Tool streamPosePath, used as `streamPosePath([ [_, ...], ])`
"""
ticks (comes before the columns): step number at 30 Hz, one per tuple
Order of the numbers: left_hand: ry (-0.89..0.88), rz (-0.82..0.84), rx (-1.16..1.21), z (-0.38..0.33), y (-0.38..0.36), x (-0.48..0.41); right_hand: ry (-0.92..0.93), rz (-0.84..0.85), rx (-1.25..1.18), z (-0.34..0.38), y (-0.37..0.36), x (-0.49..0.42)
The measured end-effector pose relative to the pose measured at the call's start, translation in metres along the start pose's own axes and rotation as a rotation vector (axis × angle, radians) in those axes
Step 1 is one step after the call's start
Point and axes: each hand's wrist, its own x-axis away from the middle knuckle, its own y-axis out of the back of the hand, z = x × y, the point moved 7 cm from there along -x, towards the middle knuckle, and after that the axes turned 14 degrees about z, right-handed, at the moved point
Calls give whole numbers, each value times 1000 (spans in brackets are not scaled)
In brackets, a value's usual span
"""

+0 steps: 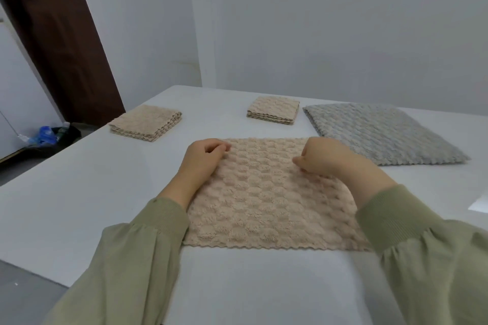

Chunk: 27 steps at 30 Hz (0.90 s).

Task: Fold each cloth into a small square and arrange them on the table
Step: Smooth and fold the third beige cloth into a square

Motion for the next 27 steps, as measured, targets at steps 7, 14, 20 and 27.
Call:
streamPosePath([
  [7, 117, -76, -192, 29, 17, -36, -4, -462, -37, -32, -11, -37],
  [14, 151, 30, -536, 34, 7, -56, -62, -300, 41, -43, -27, -54],
  [20, 153, 66, -602, 33, 5, -59, -72, -249, 0, -42, -27, -55],
  [27, 155, 54, -639, 30, 5, -59, -9, -330, -32, -35, -19, -46],
])
